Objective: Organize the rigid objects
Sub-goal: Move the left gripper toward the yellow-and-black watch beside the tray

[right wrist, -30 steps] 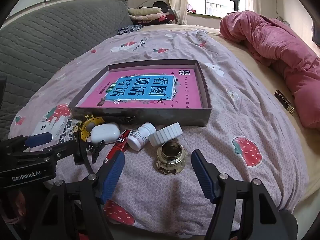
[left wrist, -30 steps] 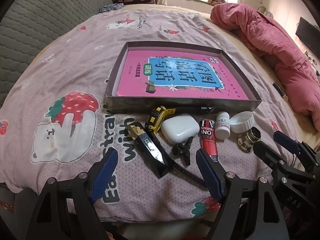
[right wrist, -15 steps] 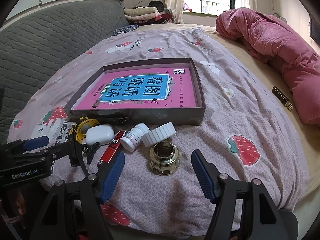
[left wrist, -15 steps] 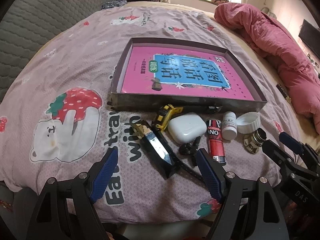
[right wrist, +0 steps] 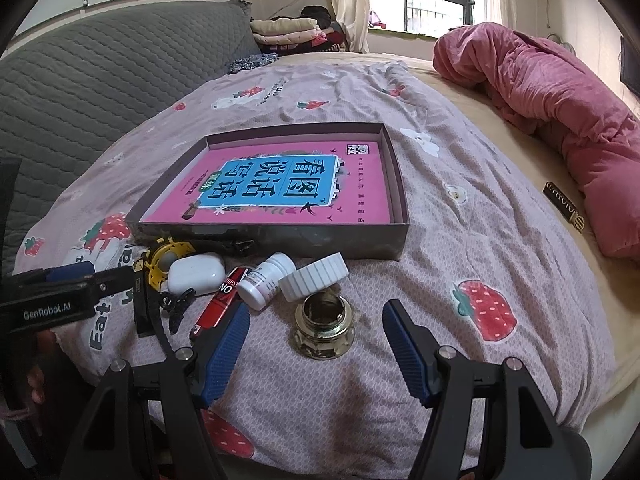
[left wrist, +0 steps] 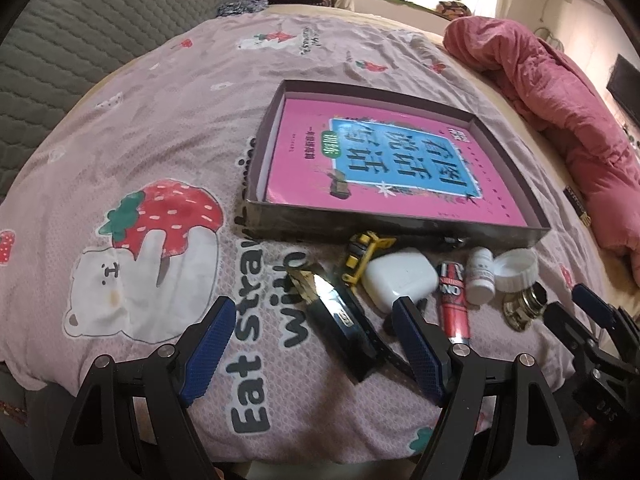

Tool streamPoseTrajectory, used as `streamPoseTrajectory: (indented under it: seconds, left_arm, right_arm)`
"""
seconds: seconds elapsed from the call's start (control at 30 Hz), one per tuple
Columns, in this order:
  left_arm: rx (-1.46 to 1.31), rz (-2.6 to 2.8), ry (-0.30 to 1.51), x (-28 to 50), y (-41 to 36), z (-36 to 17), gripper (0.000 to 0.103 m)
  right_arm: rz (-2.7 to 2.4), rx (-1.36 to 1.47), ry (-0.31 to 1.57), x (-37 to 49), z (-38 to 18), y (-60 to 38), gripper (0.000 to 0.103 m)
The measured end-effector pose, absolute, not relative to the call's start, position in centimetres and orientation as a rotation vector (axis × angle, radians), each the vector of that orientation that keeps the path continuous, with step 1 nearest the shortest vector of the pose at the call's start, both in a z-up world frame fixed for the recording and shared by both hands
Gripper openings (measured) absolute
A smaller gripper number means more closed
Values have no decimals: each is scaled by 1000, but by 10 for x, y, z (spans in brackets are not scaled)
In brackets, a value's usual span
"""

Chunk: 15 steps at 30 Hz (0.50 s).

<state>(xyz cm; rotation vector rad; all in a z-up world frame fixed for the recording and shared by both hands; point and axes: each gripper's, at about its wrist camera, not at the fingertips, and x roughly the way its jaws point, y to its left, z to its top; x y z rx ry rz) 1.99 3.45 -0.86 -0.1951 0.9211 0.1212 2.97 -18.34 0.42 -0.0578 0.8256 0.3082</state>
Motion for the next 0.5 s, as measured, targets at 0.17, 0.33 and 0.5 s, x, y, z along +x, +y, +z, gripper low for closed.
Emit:
streamPoseTrajectory:
  seconds: [0.17, 0.33, 0.5]
  left_arm:
    - [-213, 105, 976, 32, 39, -18, 81]
    - [-203, 84, 1008, 41, 35, -24, 81]
    - [-203, 65, 1015, 50, 34, -25, 81]
  right_arm:
    - [313, -74, 817, 34, 3, -182, 69]
    - [312, -80, 821, 37, -1, -183, 69]
    - [309, -78, 822, 38, -2, -183, 69]
